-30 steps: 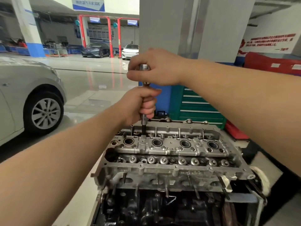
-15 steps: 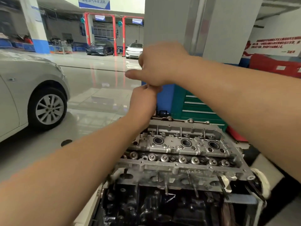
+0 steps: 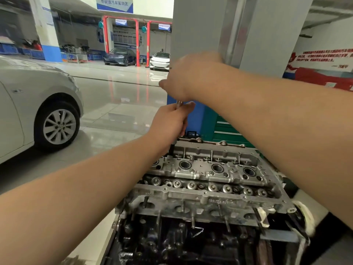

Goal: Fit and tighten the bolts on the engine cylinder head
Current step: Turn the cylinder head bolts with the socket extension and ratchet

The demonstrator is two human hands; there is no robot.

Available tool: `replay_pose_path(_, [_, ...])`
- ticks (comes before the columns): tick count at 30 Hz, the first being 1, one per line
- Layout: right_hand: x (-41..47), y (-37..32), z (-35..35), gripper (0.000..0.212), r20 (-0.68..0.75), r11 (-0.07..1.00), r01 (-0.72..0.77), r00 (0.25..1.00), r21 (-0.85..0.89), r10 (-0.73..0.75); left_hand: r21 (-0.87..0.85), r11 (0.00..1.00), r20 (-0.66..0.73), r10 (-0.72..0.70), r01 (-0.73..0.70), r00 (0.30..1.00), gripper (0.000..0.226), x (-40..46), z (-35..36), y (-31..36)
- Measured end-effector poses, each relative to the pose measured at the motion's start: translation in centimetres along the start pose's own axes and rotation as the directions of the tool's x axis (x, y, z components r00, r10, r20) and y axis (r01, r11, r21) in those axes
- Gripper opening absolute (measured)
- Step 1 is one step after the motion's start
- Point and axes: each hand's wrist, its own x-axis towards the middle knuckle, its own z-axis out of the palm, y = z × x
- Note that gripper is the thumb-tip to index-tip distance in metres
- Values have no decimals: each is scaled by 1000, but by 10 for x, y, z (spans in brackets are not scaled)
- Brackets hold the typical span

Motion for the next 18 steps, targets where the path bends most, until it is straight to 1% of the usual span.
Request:
replay_pose_path(2, [-1, 4, 3, 54, -36, 1000, 14, 999, -16, -15, -29, 1000, -67, -12, 10, 998, 30, -1, 8, -4])
replay_pose_path(3, [-2, 5, 5, 64, -83, 999, 33, 996, -10, -34, -55, 998, -70, -13, 9, 997, 29, 0, 7, -6])
replay_pose_path(4, [-4, 7, 7, 72, -147, 997, 80, 986, 8, -78, -92, 996, -38, -13, 10, 999, 30, 2, 3, -6])
replay_pose_path(5, [-5, 12, 9, 75, -203, 986, 158, 968, 46, -146, -150, 988, 34, -14, 19, 999, 35, 4, -1, -7])
replay_pose_path(6, [-6, 19, 10, 75, -233, 960, 254, 947, 116, -222, -205, 978, 140, -15, 44, 990, 42, 7, -6, -7])
replay_pose_path(8, [-7, 33, 13, 62, -249, 846, 421, 902, 328, -352, -222, 970, 330, -25, 103, 944, 52, 12, -15, -5])
replay_pose_path(9, [-7, 39, 14, 54, -238, 785, 450, 893, 427, -382, -204, 972, 371, -29, 112, 928, 54, 14, -16, -5])
replay_pose_path(10, [-6, 42, 17, 47, -222, 738, 454, 890, 499, -397, -189, 976, 380, -32, 111, 924, 55, 16, -17, -5])
replay_pose_path(11, [-6, 41, 21, 44, -225, 706, 455, 889, 543, -399, -181, 978, 375, -33, 108, 926, 54, 17, -18, -6])
replay_pose_path(12, [-5, 37, 24, 42, -250, 699, 457, 889, 550, -385, -175, 980, 364, -25, 94, 931, 53, 17, -17, -8])
replay_pose_path(13, [-5, 30, 27, 43, -284, 728, 451, 892, 517, -351, -178, 981, 344, -8, 74, 939, 50, 17, -16, -11])
replay_pose_path(14, [-5, 22, 28, 49, -319, 797, 418, 900, 435, -298, -190, 980, 312, 9, 53, 950, 46, 15, -16, -14])
replay_pose_path(16, [-6, 9, 22, 54, -345, 955, 238, 924, 175, -166, -198, 980, 254, 53, -2, 966, 36, 14, -15, -22])
replay_pose_path(17, [-4, 5, 16, 51, -302, 989, 139, 946, 44, -119, -175, 984, 236, 73, -31, 969, 34, 13, -16, -24])
replay_pose_path(18, [-3, 1, 10, 47, -223, 996, 72, 971, -56, -83, -128, 990, 227, 83, -55, 970, 36, 12, -17, -26])
